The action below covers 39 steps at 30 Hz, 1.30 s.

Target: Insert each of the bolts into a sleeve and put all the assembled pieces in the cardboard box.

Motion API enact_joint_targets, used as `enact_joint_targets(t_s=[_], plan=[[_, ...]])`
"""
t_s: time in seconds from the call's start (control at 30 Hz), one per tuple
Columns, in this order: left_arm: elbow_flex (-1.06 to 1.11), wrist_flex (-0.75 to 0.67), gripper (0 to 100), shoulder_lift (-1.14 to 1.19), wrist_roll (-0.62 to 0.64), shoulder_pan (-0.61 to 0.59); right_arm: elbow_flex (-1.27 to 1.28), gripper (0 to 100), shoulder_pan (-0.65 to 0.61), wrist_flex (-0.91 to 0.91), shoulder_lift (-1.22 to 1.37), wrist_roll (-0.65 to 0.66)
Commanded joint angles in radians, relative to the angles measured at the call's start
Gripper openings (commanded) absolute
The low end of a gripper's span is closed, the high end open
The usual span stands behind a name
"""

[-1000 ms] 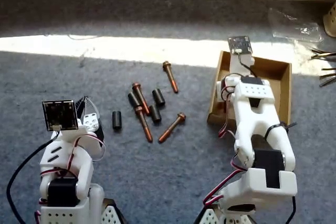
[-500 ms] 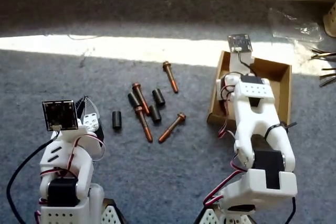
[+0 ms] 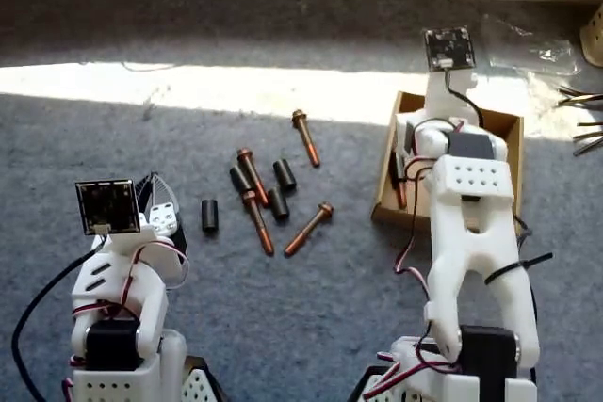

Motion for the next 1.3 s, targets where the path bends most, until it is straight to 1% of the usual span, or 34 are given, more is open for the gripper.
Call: enact_joint_targets(t_s=[0.0,0.07,0.2,0.27,0.37,0.57,0.63,1.27], plan=[[-0.007,-0.020,0,0.007,-0.003,-0.016,-0.016,12.0,-0.082,0.096,-0.122,0.002],[-0.007,-0.017,0,0.007,-0.003,-0.016,-0.018,12.0,-0.134,0.151,-0.160,0.002],[-0.012,-0.015,1,0.005,-0.003,-0.018,-0.019,12.0,-0.243,0.259,-0.194,0.071],[-0.016,-0.015,1,0.005,-0.003,-0.045,-0.021,12.0,-0.288,0.288,-0.196,0.083],[-0.018,-0.018,1,0.005,-0.002,-0.094,-0.016,12.0,-0.340,0.291,-0.194,0.084],[-0.012,-0.020,1,0.005,0.000,-0.104,-0.012,12.0,-0.467,0.300,-0.194,0.078],[-0.012,-0.020,1,0.005,-0.002,-0.104,-0.001,12.0,-0.486,0.312,-0.196,0.078],[-0.010,-0.021,1,0.005,-0.002,-0.102,0.012,12.0,-0.492,0.314,-0.194,0.084]])
